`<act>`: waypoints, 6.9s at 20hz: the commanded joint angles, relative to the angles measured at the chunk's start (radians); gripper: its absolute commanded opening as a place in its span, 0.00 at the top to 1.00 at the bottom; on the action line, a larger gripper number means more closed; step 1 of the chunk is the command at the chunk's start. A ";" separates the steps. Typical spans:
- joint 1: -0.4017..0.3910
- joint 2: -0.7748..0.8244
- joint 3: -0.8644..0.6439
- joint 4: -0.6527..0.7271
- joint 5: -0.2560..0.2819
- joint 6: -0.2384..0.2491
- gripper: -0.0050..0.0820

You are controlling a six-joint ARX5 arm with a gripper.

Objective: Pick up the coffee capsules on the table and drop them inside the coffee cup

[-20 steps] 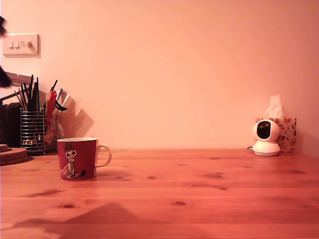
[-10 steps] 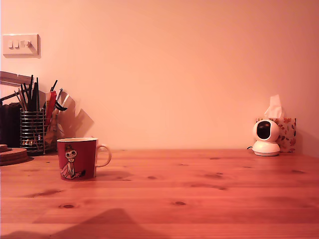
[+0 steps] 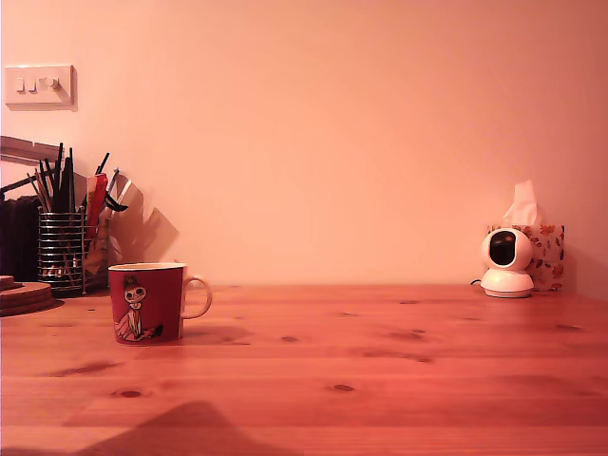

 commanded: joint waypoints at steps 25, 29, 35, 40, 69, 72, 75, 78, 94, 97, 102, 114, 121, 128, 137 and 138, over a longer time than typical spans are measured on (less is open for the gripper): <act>0.000 -0.014 -0.023 -0.180 0.217 -0.021 0.96; -0.001 -0.058 -0.023 -0.191 0.228 -0.020 0.96; -0.001 -0.114 -0.023 -0.203 0.227 -0.001 0.96; -0.001 -0.113 -0.023 -0.205 0.228 -0.001 0.96; -0.056 0.046 -0.023 -0.217 0.292 0.084 0.96; -0.056 0.046 -0.023 -0.217 0.292 0.084 0.96; -0.056 0.046 -0.023 -0.217 0.286 0.084 0.92; -0.056 0.047 -0.023 -0.213 0.285 0.087 0.80; -0.056 0.229 -0.024 -0.134 0.471 0.519 0.43; -0.055 0.314 -0.024 -0.079 0.483 0.547 0.43; -0.055 0.436 -0.026 0.057 0.531 0.583 0.43; -0.012 0.610 -0.130 0.442 0.611 0.535 0.43; -0.011 0.795 -0.136 0.669 0.636 0.472 0.43; -0.011 0.962 -0.136 0.855 0.654 0.438 0.43; -0.043 1.122 -0.117 1.003 0.661 0.422 0.43; -0.049 1.139 -0.109 1.009 0.661 0.420 0.43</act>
